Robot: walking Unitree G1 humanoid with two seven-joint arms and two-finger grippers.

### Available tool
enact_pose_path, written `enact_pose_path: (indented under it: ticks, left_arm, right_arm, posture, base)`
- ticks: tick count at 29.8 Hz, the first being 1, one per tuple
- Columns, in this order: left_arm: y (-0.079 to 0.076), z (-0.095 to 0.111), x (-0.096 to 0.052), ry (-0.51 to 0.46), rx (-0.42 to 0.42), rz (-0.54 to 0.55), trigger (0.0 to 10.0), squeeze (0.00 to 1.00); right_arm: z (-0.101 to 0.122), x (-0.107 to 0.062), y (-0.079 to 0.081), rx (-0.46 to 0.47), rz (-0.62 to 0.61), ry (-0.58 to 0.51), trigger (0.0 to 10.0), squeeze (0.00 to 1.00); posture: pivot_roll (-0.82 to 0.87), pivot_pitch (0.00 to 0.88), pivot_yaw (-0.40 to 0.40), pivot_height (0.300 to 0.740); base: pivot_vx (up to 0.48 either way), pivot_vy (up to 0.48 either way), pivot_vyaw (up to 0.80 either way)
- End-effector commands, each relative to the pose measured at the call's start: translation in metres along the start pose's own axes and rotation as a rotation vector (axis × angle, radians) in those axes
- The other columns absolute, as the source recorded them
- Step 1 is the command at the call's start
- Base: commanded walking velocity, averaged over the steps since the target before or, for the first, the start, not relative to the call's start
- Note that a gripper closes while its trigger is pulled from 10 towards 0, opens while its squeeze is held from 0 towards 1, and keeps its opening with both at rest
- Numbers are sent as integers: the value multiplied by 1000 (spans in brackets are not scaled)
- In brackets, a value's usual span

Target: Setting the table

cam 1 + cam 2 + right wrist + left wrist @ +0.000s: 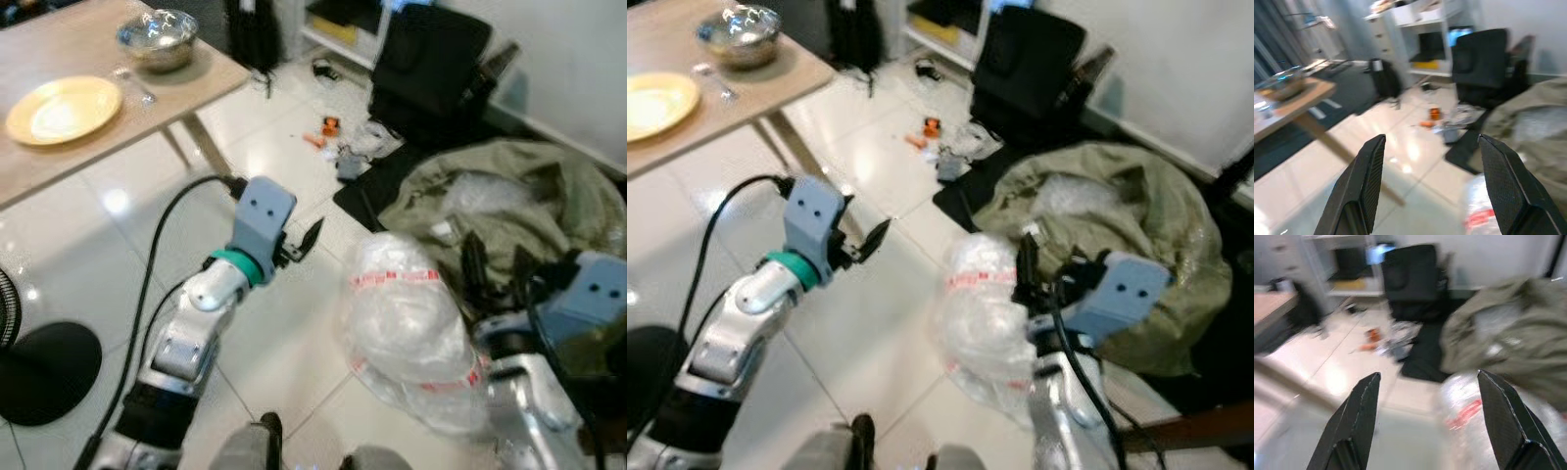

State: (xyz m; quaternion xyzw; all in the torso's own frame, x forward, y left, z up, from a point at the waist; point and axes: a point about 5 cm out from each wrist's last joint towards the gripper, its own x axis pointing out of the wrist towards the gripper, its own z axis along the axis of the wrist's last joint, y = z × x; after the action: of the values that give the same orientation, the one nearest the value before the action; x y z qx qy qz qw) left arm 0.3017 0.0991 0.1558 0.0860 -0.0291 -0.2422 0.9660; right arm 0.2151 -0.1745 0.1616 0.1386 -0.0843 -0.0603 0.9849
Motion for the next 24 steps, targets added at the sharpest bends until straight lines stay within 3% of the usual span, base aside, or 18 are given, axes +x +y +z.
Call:
enact_pose_path:
  ticks: [1, 24]
  left_arm:
    - [-3, -5, -1, 24, -5, -2, 10000, 0]
    - [-1, -5, 0, 26, -8, 21, 10000, 0]
  right_arm:
    - [-3, -2, -3, 9, -13, 18, 10000, 0]
    - [-4, -3, 0, 14, 15, 28, 10000, 0]
  posture:
    - [-47, 0, 72, 740]
    - [-45, 0, 69, 740]
  base:
    - [0, 0, 775]
    - [0, 0, 775]
